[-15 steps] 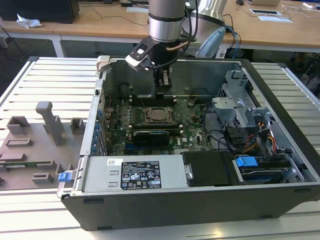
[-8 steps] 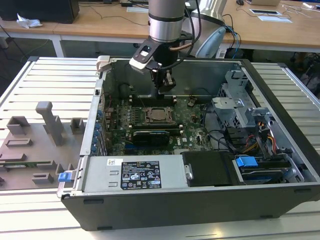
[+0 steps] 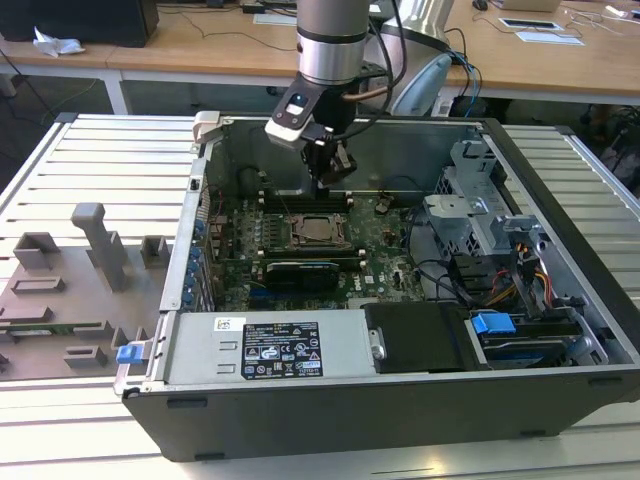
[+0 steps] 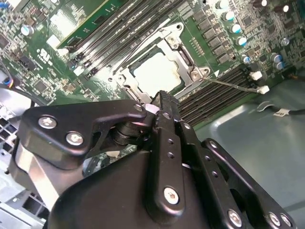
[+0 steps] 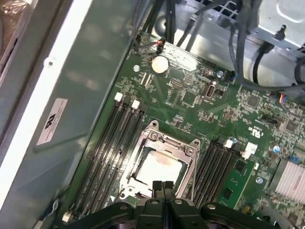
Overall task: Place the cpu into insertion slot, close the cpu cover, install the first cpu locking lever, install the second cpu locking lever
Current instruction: 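Install the first cpu locking lever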
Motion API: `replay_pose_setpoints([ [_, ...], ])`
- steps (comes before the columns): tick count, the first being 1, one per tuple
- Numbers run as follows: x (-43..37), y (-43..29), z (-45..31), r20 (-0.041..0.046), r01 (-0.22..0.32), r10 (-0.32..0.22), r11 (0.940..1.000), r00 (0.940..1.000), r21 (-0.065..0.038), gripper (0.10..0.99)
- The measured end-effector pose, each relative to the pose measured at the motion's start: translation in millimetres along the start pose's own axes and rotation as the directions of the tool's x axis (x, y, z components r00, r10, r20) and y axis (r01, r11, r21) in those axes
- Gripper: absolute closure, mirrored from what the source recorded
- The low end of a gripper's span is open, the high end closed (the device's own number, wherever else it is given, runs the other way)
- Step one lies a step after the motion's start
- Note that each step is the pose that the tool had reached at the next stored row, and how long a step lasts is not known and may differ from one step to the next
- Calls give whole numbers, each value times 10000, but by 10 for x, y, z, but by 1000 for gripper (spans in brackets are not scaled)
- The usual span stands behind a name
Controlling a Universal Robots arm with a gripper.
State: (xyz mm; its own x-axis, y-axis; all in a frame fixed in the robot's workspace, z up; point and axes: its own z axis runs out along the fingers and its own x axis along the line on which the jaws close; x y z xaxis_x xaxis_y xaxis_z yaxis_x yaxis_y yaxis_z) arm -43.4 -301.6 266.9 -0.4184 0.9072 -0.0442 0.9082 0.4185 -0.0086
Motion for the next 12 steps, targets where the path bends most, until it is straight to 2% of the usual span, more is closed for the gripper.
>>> replay_pose_setpoints([
  [4,0,0,0,3,413,-413,9991,9991,-18,980],
  [7,0,0,0,10,932,-932,9956,9956,-40,980],
  [8,0,0,0,15,1339,-1339,9910,9910,-58,980],
  [12,0,0,0,28,2092,-2092,9778,9779,-90,980],
])
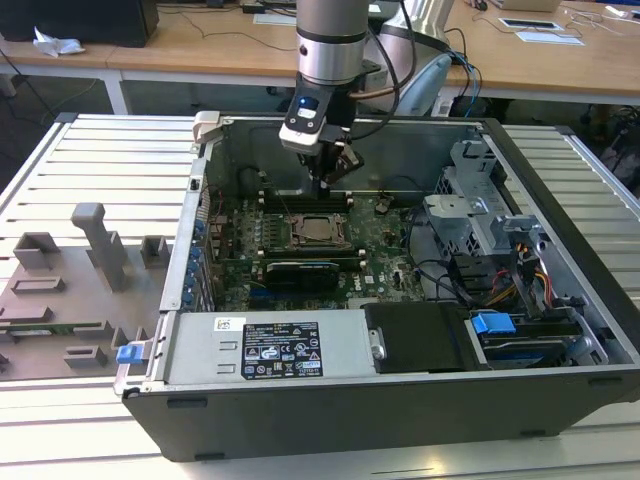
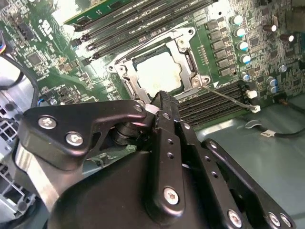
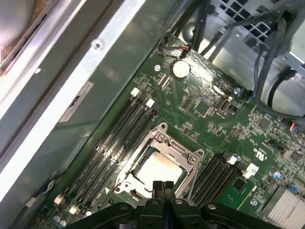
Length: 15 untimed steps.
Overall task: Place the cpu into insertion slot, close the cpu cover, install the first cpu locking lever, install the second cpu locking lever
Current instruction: 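Install the first cpu locking lever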
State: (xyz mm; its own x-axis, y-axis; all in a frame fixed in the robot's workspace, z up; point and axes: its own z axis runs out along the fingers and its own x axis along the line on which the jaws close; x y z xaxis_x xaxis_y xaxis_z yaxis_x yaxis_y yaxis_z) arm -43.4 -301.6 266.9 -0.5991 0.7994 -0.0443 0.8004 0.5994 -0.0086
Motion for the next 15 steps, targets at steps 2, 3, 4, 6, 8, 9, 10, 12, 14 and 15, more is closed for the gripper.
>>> replay_pose_setpoints([
  [2,0,0,0,1,186,-186,9998,9998,-8,980],
  [3,0,0,0,3,372,-372,9993,9993,-17,980],
  [4,0,0,0,4,523,-523,9986,9986,-23,980],
  [6,0,0,0,7,729,-729,9973,9973,-33,980],
  [8,0,0,0,17,1456,-1456,9893,9893,-63,980],
  [9,0,0,0,21,1703,-1703,9854,9854,-74,980],
  [10,0,0,0,24,1904,-1904,9817,9817,-83,980],
  [12,0,0,0,28,2115,-2115,9773,9774,-92,980],
  [14,0,0,0,32,2335,-2335,9723,9724,-101,980],
  [15,0,0,0,33,2410,-2410,9705,9705,-105,980],
])
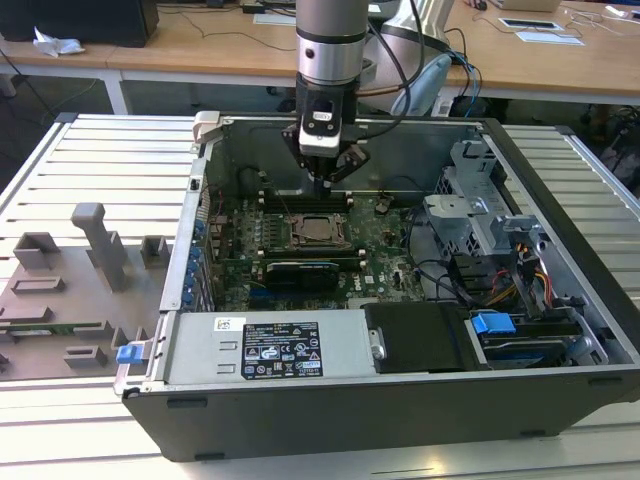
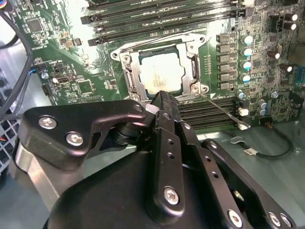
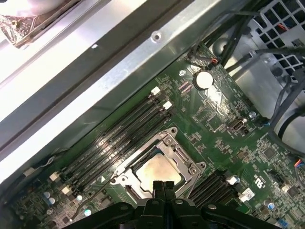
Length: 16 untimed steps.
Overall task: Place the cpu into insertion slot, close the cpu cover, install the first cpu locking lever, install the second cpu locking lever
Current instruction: 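Install the first cpu locking lever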
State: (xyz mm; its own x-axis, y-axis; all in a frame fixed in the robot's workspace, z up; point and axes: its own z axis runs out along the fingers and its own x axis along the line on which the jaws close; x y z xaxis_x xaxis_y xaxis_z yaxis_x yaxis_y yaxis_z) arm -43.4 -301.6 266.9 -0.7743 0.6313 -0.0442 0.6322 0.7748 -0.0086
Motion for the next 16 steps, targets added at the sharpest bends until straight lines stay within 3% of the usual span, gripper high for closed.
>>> replay_pose_setpoints([
  [6,0,0,0,5,522,-522,9986,9986,-22,980],
  [16,0,0,0,19,1578,-1577,9875,9875,-68,980],
])
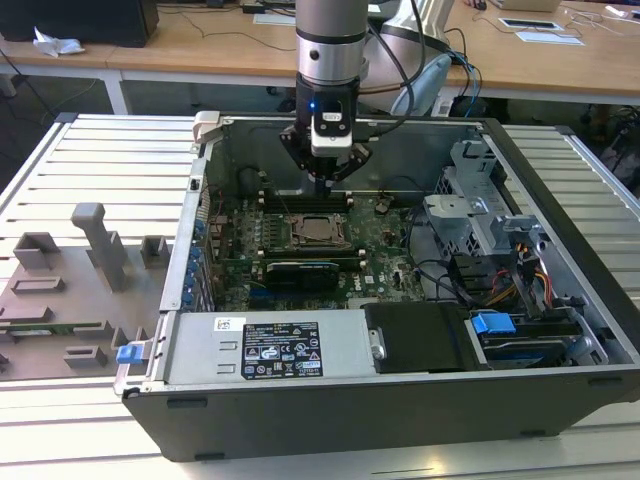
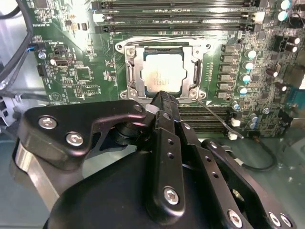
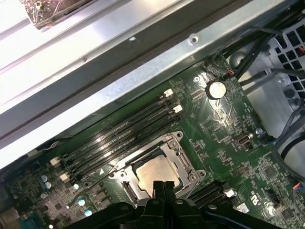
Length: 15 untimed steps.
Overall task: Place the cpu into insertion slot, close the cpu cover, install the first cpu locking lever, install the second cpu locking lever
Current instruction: 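Install the first cpu locking lever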
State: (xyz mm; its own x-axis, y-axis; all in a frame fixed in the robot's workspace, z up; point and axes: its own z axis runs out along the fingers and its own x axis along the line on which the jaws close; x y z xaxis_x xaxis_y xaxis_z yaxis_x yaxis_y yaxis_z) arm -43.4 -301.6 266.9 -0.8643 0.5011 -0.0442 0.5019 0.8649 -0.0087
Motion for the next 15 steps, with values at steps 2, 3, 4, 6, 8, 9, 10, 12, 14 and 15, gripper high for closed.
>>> replay_pose_setpoints([
  [2,0,0,0,3,312,-312,9995,9995,-14,980],
  [3,0,0,0,4,405,-405,9992,9992,-19,980],
  [4,0,0,0,5,532,-532,9986,9986,-24,980],
  [6,0,0,0,8,771,-771,9970,9970,-34,980],
  [8,0,0,0,11,1001,-1001,9950,9950,-44,980],
  [9,0,0,0,12,1104,-1104,9939,9939,-49,980],
  [10,0,0,0,14,1208,-1208,9927,9927,-53,980],
  [12,0,0,0,17,1422,-1422,9898,9898,-62,980],
  [14,0,0,0,20,1662,-1662,9861,9861,-72,980],
  [15,0,0,0,22,1760,-1760,9844,9844,-77,980],
])
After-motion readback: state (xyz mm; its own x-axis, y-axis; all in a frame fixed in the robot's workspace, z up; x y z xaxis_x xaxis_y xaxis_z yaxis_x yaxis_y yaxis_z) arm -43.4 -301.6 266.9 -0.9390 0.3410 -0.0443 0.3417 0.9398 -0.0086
